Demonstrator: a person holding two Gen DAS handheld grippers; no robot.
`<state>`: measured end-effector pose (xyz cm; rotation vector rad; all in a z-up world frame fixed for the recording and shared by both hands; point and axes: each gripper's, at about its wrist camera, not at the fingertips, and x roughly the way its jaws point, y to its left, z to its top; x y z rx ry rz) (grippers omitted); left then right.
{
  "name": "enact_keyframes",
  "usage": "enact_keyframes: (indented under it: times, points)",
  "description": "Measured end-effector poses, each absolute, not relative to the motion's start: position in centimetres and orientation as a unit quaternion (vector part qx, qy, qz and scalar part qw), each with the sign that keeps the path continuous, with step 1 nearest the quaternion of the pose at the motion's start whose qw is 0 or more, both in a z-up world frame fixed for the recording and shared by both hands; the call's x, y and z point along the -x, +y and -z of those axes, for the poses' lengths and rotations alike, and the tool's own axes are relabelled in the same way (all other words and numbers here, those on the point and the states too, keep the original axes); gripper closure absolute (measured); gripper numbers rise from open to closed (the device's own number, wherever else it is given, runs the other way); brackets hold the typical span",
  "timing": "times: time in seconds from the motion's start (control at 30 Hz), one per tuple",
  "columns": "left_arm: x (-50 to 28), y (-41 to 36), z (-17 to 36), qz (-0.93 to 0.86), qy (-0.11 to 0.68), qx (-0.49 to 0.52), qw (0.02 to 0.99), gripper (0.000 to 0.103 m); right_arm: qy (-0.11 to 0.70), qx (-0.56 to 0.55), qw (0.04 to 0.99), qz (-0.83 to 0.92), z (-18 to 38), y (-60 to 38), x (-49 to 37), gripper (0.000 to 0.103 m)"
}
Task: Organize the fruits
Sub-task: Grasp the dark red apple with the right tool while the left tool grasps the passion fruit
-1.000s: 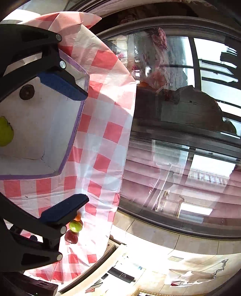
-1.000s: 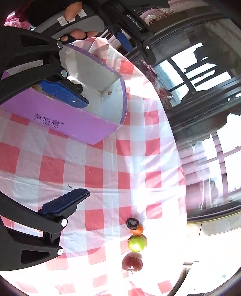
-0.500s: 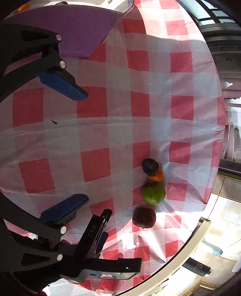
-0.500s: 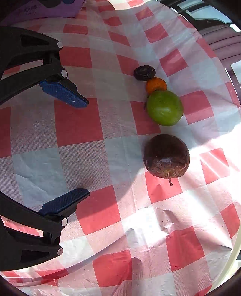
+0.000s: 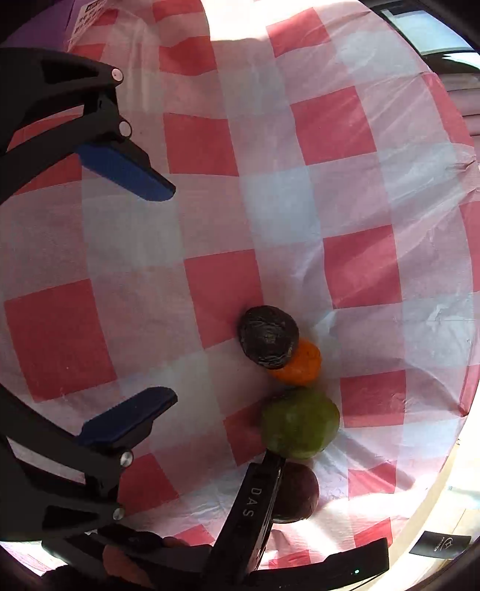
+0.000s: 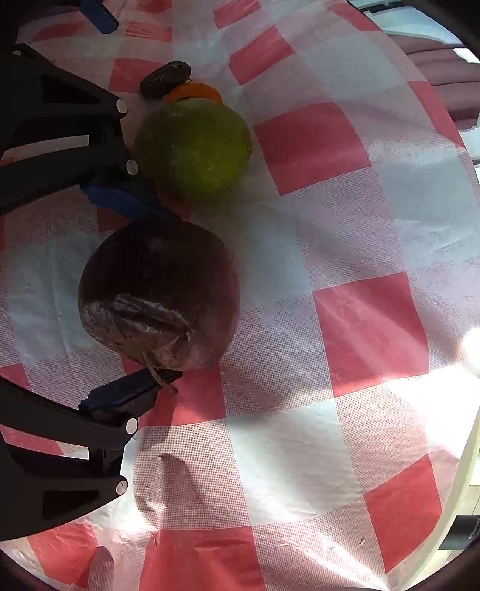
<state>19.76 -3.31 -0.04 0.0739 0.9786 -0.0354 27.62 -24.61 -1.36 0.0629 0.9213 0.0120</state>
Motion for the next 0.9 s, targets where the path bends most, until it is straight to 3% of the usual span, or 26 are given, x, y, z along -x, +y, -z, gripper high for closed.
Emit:
enact_keyframes:
  times: [0.33, 0.43, 0.5, 0.57, 0.9]
  points:
    - [-25.7, -5.0, 1.6, 0.068, 0.456, -0.069, 0.884, 0.008, 0.437, -0.067, 0.897, -0.015, 1.4, -27.2, -26.9, 0.039]
    - [-26.4, -5.2, 1.7, 0.096, 0.451, -0.072, 0.884, 0.025, 0.438, -0.068, 0.896, -0.015, 1.4, -27.4, -26.7, 0.039]
    - [-25.9, -5.5, 1.5, 0.108, 0.447, -0.083, 0.884, 0.052, 0.439, -0.065, 0.896, -0.014, 1.6, -27.1, -27.3, 0.039]
    - [-24.7, -5.5, 1.4, 0.107, 0.451, -0.077, 0.883, 0.065, 0.439, -0.061, 0.896, -0.011, 1.4, -26.4, -27.5, 0.040]
    - [-13.6, -1.6, -0.4, 0.116, 0.479, 0.038, 0.869, 0.065, 0.435, -0.070, 0.897, -0.012, 0.9, -24.5, -27.7, 0.043]
